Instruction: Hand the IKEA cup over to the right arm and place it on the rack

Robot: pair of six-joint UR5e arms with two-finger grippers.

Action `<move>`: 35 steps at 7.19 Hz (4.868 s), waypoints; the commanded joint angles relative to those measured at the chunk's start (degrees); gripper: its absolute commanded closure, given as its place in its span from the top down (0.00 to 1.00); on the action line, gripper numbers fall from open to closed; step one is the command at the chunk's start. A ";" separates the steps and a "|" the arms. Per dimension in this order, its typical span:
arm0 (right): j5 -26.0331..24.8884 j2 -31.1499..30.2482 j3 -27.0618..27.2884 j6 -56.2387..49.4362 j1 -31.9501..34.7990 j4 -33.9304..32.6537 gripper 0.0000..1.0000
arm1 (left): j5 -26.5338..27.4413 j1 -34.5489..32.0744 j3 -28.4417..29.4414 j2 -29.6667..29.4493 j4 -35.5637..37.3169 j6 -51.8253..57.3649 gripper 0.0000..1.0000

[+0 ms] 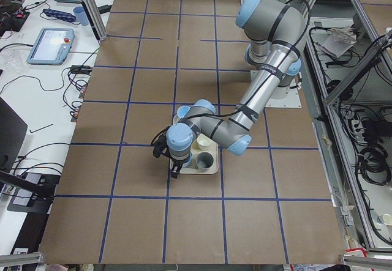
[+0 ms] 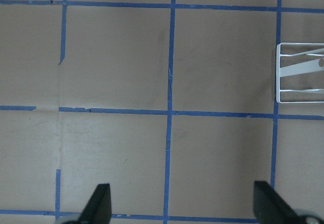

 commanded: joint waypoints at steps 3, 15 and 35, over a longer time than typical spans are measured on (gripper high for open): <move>0.00 0.00 0.00 0.00 0.00 0.00 1.00 | 5.48 -0.70 -0.15 -1.81 0.42 -0.10 0.86; 0.00 0.00 -0.09 0.00 0.00 -0.09 1.00 | 3.12 -2.81 0.21 -0.76 -0.45 -0.63 0.29; 17.63 -2.37 -1.67 -2.45 -18.87 19.40 1.00 | -66.42 -32.83 -10.03 19.27 -75.69 -3.62 0.00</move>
